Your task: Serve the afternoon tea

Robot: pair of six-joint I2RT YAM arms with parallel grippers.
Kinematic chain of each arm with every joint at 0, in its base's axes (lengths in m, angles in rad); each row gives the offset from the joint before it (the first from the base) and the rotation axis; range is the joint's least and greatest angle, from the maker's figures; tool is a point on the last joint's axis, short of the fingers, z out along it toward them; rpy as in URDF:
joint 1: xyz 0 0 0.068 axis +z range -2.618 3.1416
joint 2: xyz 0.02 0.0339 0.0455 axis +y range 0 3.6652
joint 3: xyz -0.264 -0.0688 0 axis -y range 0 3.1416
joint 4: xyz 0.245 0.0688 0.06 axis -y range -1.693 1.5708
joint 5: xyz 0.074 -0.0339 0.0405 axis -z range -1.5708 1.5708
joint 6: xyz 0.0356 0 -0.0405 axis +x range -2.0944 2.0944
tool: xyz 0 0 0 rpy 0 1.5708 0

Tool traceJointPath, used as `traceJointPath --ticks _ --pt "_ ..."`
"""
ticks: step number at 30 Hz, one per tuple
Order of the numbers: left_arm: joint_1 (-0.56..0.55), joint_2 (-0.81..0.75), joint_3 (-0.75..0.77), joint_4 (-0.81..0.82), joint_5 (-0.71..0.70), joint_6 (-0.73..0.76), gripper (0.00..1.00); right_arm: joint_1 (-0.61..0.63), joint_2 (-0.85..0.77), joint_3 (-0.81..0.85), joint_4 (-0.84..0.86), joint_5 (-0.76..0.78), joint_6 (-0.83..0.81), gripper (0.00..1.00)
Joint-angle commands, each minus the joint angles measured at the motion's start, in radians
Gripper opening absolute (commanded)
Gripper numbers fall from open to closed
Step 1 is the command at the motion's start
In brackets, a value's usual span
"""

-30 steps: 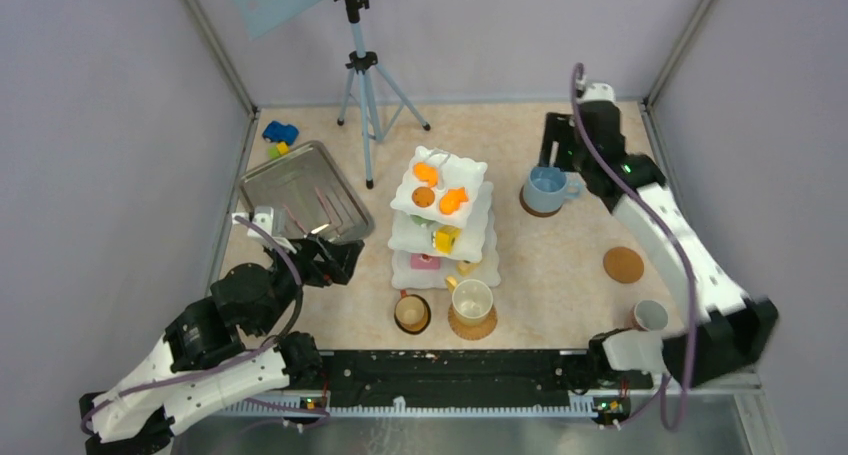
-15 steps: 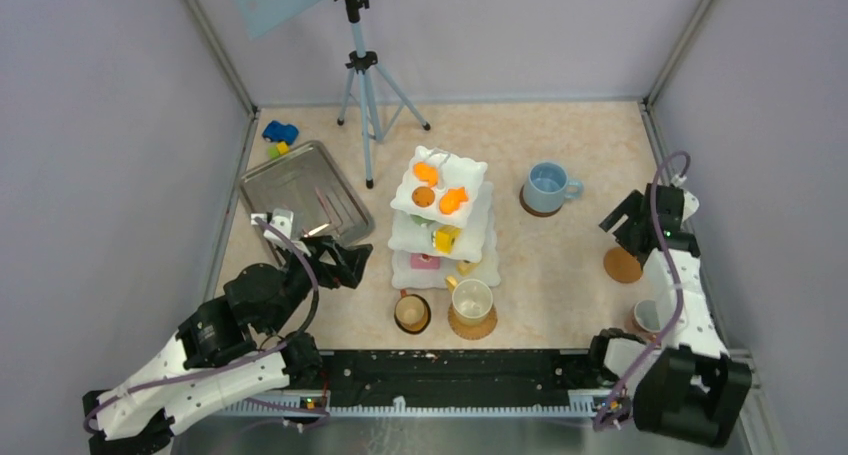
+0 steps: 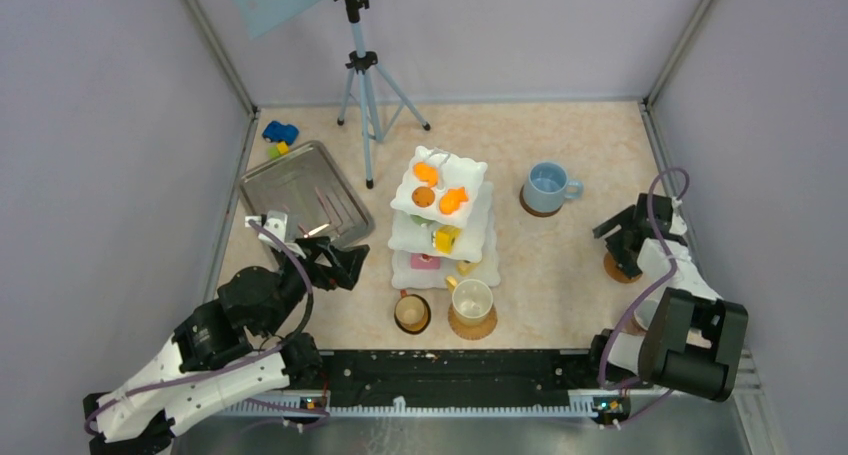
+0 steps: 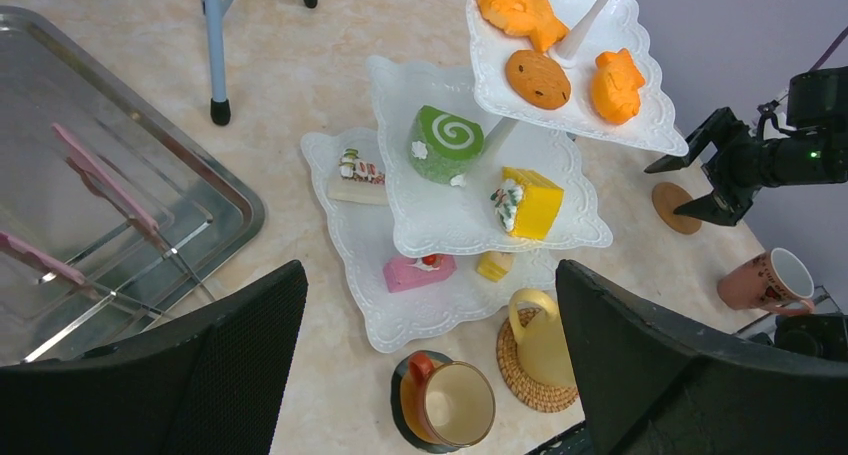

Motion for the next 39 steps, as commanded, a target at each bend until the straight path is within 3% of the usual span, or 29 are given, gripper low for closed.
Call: traceJointPath --ticks 1,6,14,24,39 --pt "0.002 0.004 0.027 0.011 -0.01 0.005 0.99 -0.005 0.061 0.002 0.061 0.0 0.032 0.81" --pt "0.001 -0.001 0.031 -0.011 -0.01 -0.016 0.99 0.01 0.067 -0.037 0.087 -0.13 0.052 0.75" --pt "0.002 0.026 0.063 -0.026 -0.039 -0.003 0.99 0.231 -0.07 -0.128 0.147 -0.121 0.202 0.73" --pt "0.001 0.075 0.078 -0.003 -0.025 -0.007 0.99 0.359 0.07 -0.158 0.436 -0.236 0.171 0.69" --pt "0.002 0.106 0.089 -0.004 -0.043 -0.015 0.99 0.442 0.152 -0.102 0.499 -0.262 0.166 0.69"
